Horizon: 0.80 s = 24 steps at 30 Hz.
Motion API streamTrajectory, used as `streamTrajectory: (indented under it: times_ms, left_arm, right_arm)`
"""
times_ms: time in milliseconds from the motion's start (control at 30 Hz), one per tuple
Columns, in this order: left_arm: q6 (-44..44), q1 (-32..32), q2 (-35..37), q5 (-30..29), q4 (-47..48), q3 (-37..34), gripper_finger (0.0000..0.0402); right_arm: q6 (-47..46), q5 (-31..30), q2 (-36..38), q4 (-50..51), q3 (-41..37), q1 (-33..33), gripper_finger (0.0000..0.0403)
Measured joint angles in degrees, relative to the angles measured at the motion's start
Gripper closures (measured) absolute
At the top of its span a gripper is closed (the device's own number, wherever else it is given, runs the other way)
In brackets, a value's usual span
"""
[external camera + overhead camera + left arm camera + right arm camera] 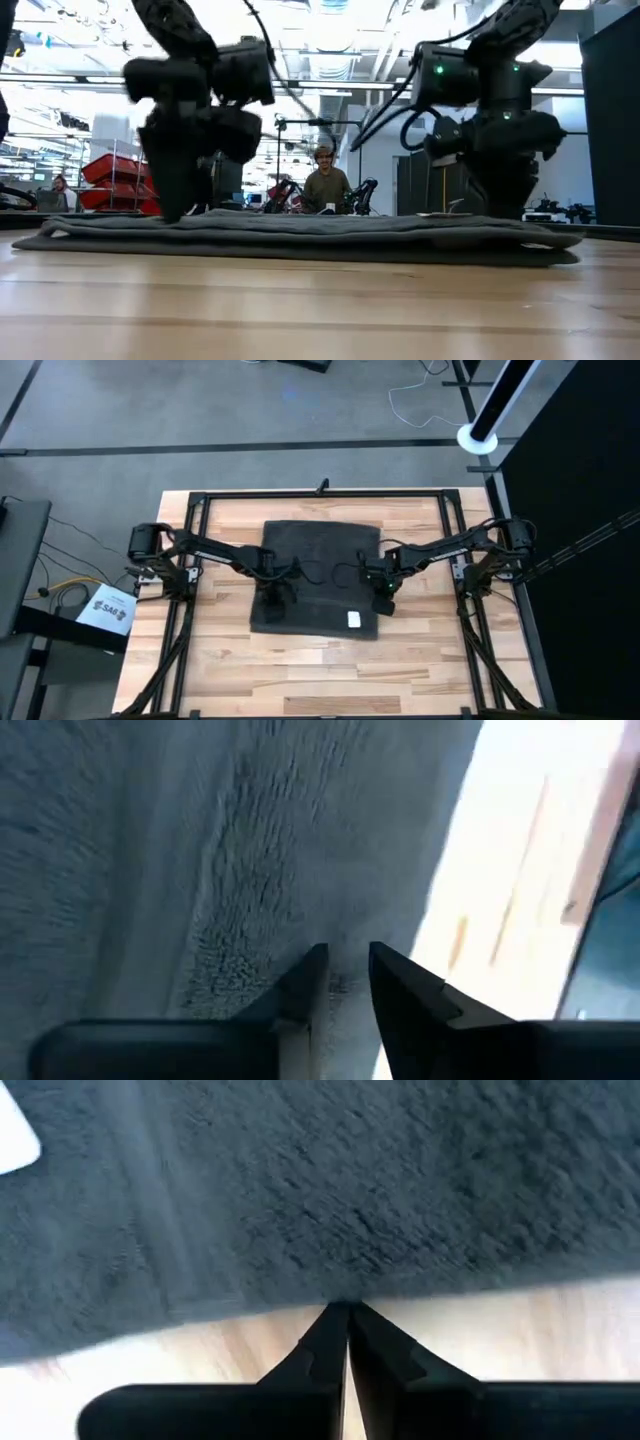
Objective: Roll towel
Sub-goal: Roll the black towel
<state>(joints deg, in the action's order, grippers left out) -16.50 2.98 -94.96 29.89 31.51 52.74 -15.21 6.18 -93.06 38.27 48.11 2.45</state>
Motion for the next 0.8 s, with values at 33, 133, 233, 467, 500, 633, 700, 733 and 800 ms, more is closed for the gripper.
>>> streamTrajectory:
  times_ms: [33, 133, 233, 467, 500, 633, 700, 733, 800]
  left_arm:
    - [-1.2, 0.0, 1.4, 0.0, 0.1, 0.9, 0.035]
    - [-3.4, 0.1, 5.9, -2.7, -0.7, 3.7, 0.0356]
    - [-2.8, 0.8, 9.7, -14.3, -0.8, 5.4, 0.0358]
    - [2.9, 11.7, 7.1, -26.4, -1.1, 4.1, 0.0359]
    - [3.9, 13.4, 5.6, -25.1, -1.1, 3.6, 0.0359]
    - [7.5, 18.2, -2.6, -20.1, -0.7, 3.1, 0.0359]
    - [7.8, 19.1, -6.0, -15.1, -0.1, 3.3, 0.0359]
    - [7.8, 19.1, -7.1, -12.7, 0.5, 3.5, 0.0359]
    - [7.0, 17.9, -9.1, -5.8, 2.5, 3.5, 0.0359]
  right_arm:
    - [0.4, -0.3, 0.7, 2.4, 0.1, 0.0, 0.0401]
    - [1.2, -0.6, 5.0, 3.5, 1.0, -0.1, 0.0402]
    - [1.2, -0.4, 9.1, 2.6, 0.9, 0.2, 0.0402]
    - [-2.2, 5.2, 5.8, -12.7, 0.4, 4.4, 0.0402]
    - [-2.3, 5.6, 3.8, -14.9, 0.4, 4.4, 0.0402]
    - [-2.8, 7.4, -3.6, -20.5, 0.5, 4.5, 0.0403]
    - [-2.7, 8.2, -5.9, -19.9, 0.9, 5.4, 0.0403]
    - [-2.3, 8.2, -6.4, -18.4, 1.1, 6.1, 0.0403]
    - [-1.4, 5.3, -6.4, -13.8, 1.7, 7.9, 0.0403]
